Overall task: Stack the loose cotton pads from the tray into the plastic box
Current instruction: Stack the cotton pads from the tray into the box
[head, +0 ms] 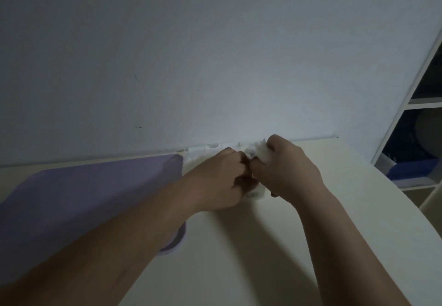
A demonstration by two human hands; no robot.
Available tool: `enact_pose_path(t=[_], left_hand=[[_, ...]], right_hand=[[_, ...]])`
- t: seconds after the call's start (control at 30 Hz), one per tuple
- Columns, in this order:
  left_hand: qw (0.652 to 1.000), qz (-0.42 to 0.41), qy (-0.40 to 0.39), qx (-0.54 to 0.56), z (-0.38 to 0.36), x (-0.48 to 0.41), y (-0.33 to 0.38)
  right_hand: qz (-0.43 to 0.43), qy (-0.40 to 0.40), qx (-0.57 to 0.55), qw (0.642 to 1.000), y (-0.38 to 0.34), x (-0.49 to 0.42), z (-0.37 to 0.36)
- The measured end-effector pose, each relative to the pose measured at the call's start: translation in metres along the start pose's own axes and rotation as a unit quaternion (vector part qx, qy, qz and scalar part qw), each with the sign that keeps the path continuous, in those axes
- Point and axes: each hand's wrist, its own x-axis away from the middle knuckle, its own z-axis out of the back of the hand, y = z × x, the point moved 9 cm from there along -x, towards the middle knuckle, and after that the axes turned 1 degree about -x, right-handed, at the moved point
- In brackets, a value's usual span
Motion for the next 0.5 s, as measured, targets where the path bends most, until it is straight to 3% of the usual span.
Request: enact_pose_path(t=[0.13, 0.23, 0.33, 0.5], left_hand=[[0.999, -0.01, 0.029, 0.036, 0.005, -0.003, -0.001], [0.995, 0.002, 0.084, 0.044, 0.013, 0.006, -0.001], [0.996, 0.013, 0.081, 0.026, 0.009, 0.01, -0.002], [0.995, 0.013, 0.089, 0.042, 0.012, 0.01, -0.002]], right_hand=[[0.022, -0.004, -0.021, 1.0, -0.001, -0.002, -0.001], [-0.02, -0.044, -0.077, 0.996, 0.017, -0.006, -0.011], [-0.072, -0.064, -0.099, 0.99, 0.032, -0.008, -0.02], [-0.095, -0.061, -0.01, 0.994, 0.025, -0.009, -0.021]])
